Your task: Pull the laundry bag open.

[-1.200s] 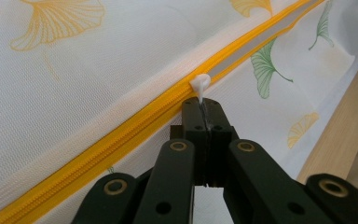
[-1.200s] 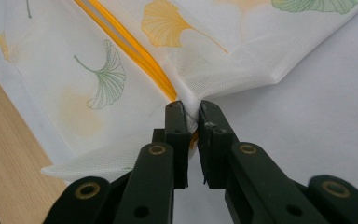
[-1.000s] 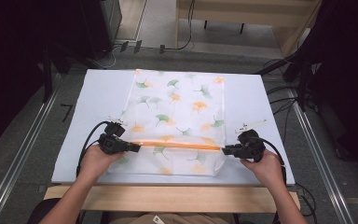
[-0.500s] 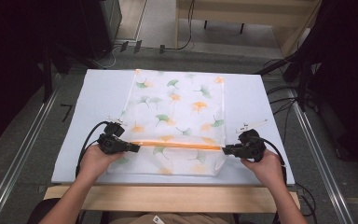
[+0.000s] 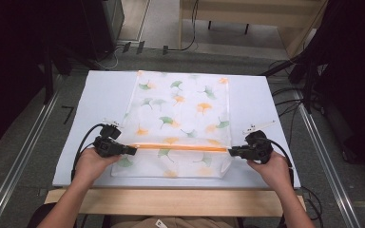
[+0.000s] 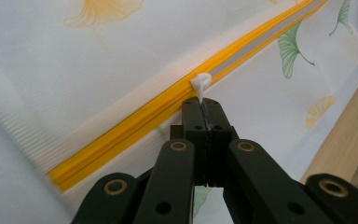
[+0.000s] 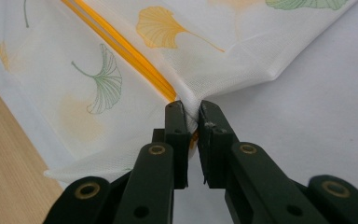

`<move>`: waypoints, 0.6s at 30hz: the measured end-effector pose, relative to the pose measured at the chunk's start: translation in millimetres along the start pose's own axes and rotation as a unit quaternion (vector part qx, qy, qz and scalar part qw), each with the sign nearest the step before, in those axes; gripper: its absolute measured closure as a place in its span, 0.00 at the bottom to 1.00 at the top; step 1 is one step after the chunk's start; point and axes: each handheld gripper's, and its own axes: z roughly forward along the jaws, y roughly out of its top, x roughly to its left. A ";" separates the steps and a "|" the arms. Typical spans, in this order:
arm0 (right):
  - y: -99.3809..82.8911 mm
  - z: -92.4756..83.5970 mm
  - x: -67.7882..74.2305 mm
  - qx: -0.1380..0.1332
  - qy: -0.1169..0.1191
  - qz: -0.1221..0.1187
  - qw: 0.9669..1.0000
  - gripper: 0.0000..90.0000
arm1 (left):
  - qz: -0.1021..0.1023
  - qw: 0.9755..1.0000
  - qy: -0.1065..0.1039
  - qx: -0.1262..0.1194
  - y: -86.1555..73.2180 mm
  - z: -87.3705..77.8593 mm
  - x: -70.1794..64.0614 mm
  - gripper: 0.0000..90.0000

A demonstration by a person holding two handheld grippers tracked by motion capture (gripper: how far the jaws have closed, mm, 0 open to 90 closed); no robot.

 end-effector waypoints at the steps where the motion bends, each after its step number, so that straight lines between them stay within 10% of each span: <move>1: -0.1 -0.1 -0.5 -0.001 -0.001 0.001 1.000 0.94 | -0.002 1.000 0.002 -0.001 -2.9 -2.9 2.2 1.00; 18: -1.1 -0.1 -2.5 0.002 -0.004 0.009 1.000 0.94 | -0.008 1.000 -0.001 -0.002 -6.8 -7.7 6.2 1.00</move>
